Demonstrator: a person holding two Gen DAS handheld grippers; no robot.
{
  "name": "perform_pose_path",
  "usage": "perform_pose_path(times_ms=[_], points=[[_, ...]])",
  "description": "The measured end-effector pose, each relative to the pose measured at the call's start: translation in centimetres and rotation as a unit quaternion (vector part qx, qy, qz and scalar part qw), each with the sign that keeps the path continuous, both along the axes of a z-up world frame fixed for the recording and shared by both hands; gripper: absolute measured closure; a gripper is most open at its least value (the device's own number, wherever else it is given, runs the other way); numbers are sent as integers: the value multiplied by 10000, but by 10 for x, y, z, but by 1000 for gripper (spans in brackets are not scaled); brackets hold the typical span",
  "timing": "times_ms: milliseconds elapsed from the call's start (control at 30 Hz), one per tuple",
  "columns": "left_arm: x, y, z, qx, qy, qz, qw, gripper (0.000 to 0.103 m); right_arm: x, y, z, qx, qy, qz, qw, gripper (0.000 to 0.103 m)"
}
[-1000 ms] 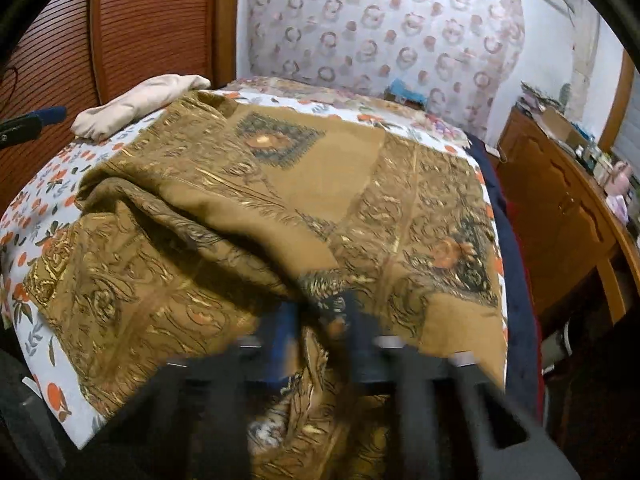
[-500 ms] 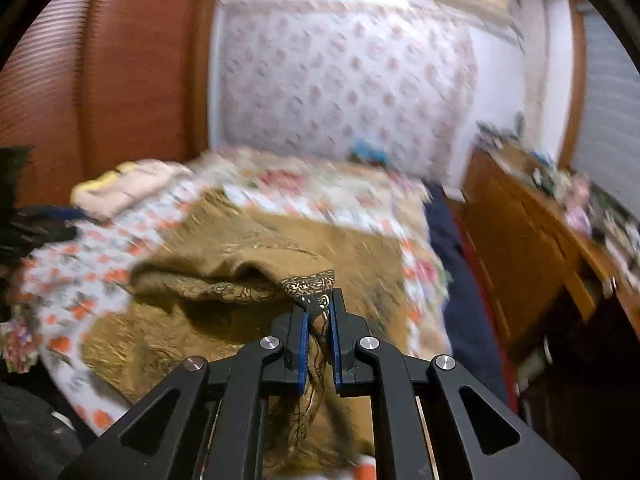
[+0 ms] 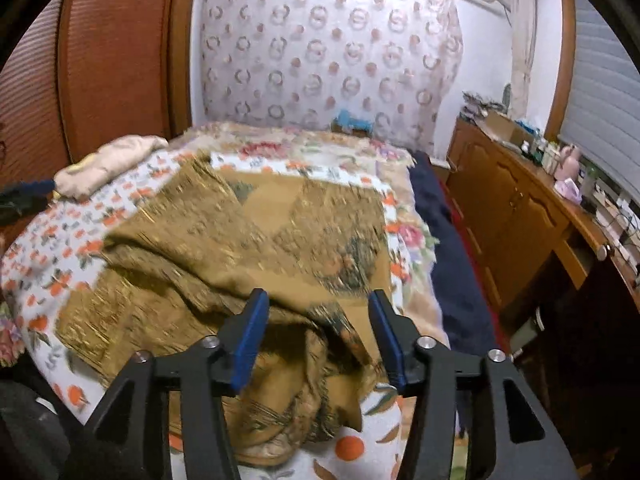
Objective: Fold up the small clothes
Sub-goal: 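Release the shirt with the right gripper and withdraw both grippers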
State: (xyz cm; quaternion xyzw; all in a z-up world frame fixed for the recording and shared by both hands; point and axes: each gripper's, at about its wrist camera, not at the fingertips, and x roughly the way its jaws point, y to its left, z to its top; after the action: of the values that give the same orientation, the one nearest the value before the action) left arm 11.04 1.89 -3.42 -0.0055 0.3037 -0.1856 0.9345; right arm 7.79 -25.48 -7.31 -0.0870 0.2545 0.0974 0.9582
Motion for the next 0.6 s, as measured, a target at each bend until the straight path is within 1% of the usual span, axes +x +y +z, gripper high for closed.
perform_pose_path(times_ms=[33,67,133,267,400,600], points=[[0,0,0,0,-3,6,10000,24,-2,4,5,29,-72,63,9999,45],[0,0,0,2,-4,6,10000,24,-10,4,4,57,-122,129,9998,44],[-1,-1,1,22,-10,30,10000,24,-13,13,6,105,-190,341,9992,38],[-4,-2,2,96,-37,100,9999,24,-11,36,4,51,-182,681,9975,36],[-5,-2,1,162,-21,193,9997,24,4,64,-6,-43,-57,987,9951,36],[-6,2,-4,170,-20,294,9994,24,44,94,-21,-83,212,1459,9890,35]])
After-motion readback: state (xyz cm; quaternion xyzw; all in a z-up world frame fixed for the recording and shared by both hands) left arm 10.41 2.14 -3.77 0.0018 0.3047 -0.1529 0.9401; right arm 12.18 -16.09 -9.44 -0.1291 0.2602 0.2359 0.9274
